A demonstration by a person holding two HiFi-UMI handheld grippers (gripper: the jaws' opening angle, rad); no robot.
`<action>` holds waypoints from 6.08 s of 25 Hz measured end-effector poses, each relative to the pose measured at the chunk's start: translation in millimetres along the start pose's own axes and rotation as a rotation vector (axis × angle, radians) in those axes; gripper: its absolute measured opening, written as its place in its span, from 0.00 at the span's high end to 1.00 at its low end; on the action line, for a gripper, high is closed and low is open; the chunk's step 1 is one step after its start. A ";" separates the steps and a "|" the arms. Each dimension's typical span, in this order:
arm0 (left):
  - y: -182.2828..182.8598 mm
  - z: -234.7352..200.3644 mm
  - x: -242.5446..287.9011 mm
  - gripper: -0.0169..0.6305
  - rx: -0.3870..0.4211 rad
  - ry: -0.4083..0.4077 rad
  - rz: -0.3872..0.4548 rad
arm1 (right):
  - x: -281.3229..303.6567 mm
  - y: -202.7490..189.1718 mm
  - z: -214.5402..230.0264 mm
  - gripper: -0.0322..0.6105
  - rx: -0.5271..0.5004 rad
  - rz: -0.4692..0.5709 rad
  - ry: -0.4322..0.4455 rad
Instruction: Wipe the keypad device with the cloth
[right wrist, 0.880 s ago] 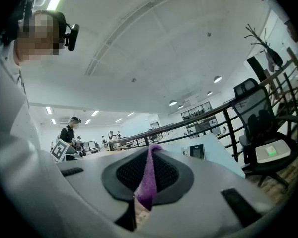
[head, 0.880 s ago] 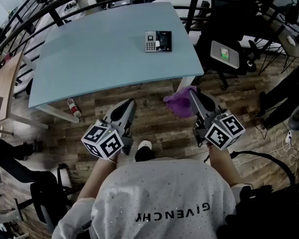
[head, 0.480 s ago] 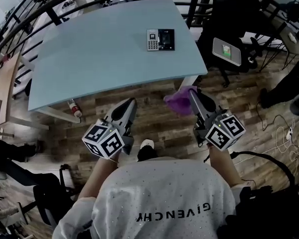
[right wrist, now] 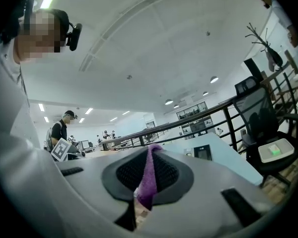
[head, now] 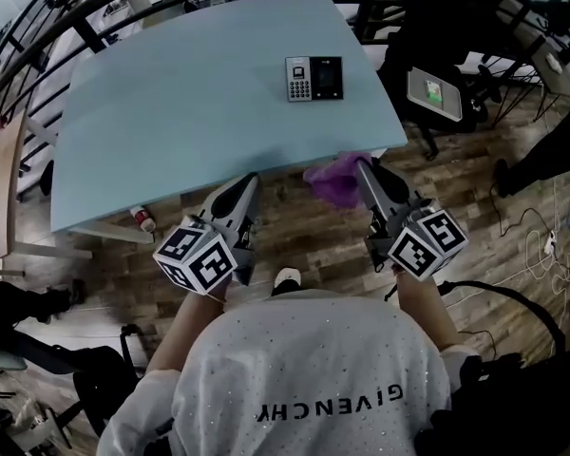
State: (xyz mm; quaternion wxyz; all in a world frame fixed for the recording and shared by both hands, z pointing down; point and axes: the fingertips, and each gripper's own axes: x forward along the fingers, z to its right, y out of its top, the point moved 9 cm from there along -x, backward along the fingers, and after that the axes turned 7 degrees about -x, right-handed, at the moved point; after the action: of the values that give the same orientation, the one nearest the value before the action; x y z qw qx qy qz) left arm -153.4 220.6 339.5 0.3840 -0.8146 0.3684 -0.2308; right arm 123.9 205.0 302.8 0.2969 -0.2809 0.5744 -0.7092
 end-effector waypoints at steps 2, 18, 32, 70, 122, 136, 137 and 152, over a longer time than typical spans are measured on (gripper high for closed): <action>10.9 -10.2 0.6 0.97 0.011 -0.005 -0.001 | 13.3 1.7 -3.0 0.92 -0.001 -0.004 -0.018; 39.8 -54.0 3.2 0.97 -0.006 -0.003 0.022 | 66.0 8.5 -16.0 0.92 0.014 -0.023 -0.038; 44.3 -80.6 54.1 0.97 -0.031 0.015 0.033 | 113.9 7.5 34.3 0.92 -0.037 -0.054 -0.014; 99.1 -153.1 232.6 0.97 -0.047 0.234 0.041 | 354.6 -68.0 192.5 0.92 -0.113 -0.474 0.119; 91.6 -133.3 274.2 0.97 -0.030 0.107 -0.056 | 270.2 -54.3 284.9 0.92 -0.083 -0.444 -0.161; 91.3 -138.2 275.0 0.97 -0.027 0.130 -0.040 | 259.7 -56.2 296.7 0.92 -0.096 -0.452 -0.214; 91.4 -138.9 276.1 0.97 -0.026 0.129 -0.037 | 260.3 -54.8 296.8 0.92 -0.094 -0.443 -0.213; 88.4 -145.2 258.5 0.97 -0.055 0.168 -0.007 | 321.3 -62.1 210.3 0.92 -0.149 -0.436 0.145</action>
State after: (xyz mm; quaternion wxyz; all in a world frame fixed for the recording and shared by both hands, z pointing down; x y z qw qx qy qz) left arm -125.7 -84.8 380.1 0.3284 -0.8039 0.4027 -0.2893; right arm 59.3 -160.1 420.5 0.0733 -0.3678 0.5707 -0.7306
